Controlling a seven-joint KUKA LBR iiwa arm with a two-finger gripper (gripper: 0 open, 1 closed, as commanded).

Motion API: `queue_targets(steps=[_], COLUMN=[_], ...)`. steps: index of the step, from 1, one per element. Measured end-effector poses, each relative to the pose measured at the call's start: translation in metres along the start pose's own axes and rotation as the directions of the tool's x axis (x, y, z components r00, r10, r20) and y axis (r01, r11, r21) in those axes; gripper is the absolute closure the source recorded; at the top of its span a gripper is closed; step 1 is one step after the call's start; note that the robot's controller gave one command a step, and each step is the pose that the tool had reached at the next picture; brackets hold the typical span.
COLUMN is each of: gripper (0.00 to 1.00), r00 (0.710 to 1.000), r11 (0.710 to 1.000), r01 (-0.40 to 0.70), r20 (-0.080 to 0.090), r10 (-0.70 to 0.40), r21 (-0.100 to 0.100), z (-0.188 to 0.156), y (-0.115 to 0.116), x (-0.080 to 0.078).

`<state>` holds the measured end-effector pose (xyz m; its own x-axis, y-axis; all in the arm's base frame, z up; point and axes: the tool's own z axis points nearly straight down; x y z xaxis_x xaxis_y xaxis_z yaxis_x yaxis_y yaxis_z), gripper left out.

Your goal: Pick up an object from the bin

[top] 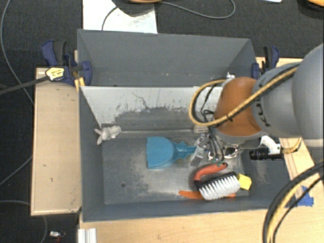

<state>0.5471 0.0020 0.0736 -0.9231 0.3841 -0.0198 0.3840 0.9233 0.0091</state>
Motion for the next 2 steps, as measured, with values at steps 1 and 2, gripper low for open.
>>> queue_targets(steps=[1, 2], gripper=[1.0, 1.0], r00=[0.985, 0.995], r11=[0.985, 0.995], r01=[0.175, 0.103], r20=[0.003, 0.0], r10=[-0.175, -0.103], r21=[0.0, 0.0], z=[0.002, 0.0004], y=[-0.007, -0.001], x=[-0.0072, 0.0002])
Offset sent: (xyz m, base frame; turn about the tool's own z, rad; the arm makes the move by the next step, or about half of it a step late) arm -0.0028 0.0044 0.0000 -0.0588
